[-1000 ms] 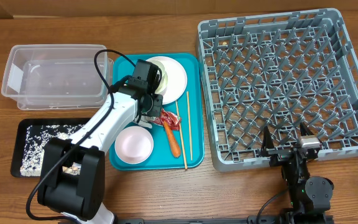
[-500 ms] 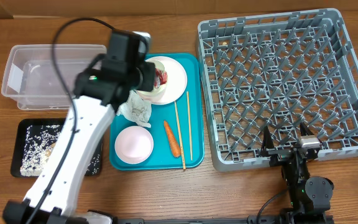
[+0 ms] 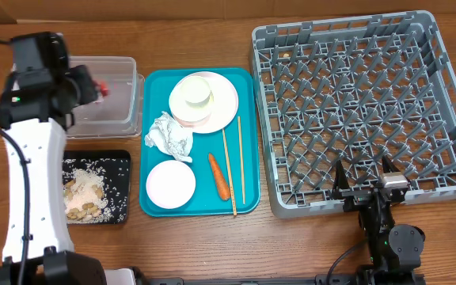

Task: Sort waste into correct bins and load items into the dishwasher
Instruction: 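Move the wrapper into the clear plastic bin and release it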

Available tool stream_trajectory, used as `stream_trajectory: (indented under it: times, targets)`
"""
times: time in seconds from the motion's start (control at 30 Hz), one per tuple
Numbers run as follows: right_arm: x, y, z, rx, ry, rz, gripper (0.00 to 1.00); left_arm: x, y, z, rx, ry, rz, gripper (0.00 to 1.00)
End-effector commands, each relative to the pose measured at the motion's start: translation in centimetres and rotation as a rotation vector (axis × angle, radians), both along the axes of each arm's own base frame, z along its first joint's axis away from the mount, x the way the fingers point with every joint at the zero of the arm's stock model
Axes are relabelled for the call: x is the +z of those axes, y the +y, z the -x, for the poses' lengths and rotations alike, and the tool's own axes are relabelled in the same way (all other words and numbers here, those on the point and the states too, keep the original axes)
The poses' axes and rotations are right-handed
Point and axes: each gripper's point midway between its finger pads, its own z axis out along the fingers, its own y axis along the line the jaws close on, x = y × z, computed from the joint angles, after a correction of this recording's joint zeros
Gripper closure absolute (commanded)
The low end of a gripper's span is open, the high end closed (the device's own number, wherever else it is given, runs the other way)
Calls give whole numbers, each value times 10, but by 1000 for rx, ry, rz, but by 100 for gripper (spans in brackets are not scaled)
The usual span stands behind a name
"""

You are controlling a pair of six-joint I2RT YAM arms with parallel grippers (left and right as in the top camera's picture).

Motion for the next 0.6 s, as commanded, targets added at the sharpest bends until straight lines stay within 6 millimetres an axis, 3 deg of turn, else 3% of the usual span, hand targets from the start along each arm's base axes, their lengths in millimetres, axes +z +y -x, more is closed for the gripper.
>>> stream_trajectory:
  times: [0.0, 0.27, 0.57]
  targets:
    - [-1, 0, 0, -1, -7, 1, 0, -23, 26, -9, 57, 36, 13, 96]
    - [-1, 0, 0, -1, -7, 1, 0, -71, 56, -31, 107, 81, 27, 96]
    - [-1, 0, 0, -1, -7, 1, 0, -91, 80, -48, 133, 58, 6, 87]
